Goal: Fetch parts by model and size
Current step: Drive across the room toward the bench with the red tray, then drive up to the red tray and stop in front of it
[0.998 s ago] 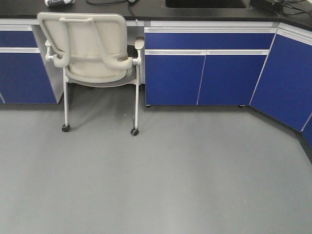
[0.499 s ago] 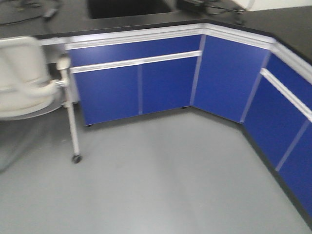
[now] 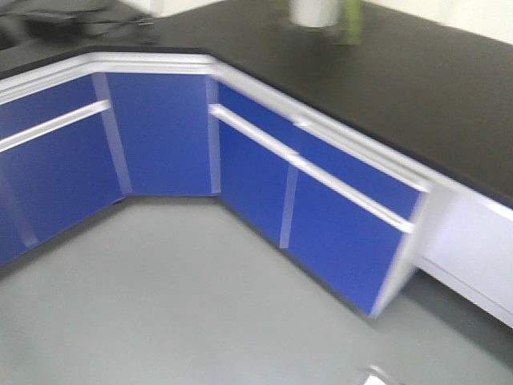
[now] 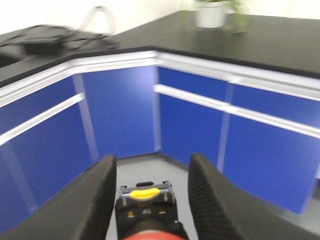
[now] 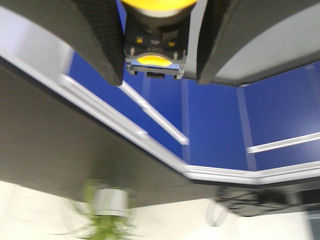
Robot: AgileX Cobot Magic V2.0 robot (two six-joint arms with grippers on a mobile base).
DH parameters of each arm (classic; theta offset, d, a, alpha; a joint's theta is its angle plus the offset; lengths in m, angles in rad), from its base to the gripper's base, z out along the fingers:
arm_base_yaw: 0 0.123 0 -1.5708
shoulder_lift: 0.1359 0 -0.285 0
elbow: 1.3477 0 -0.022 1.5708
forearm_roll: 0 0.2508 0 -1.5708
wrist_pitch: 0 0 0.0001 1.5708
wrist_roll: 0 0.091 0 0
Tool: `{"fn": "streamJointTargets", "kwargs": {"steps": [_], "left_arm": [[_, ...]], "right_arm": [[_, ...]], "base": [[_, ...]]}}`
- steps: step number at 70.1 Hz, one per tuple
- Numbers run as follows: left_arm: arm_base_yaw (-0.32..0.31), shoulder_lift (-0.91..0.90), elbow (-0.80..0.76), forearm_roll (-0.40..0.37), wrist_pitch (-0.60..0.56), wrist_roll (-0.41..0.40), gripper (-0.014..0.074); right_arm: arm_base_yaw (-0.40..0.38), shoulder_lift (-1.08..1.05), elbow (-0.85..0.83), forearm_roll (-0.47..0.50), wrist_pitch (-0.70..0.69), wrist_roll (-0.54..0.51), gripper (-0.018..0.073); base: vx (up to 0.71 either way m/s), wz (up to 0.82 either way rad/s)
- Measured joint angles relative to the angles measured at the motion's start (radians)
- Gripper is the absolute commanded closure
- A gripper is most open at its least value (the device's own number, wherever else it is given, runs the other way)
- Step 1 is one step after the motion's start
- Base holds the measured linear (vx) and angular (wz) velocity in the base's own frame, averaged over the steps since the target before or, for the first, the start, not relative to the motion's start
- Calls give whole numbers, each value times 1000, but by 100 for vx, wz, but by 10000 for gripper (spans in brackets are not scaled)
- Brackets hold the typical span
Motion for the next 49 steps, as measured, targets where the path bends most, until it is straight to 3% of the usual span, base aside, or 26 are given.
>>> {"fn": "streamJointTargets", "kwargs": {"steps": [49], "left_arm": [[0,0,0,0,0,0,603]], "right_arm": [[0,0,0,0,0,0,564]], "base": [[14,-85]]}}
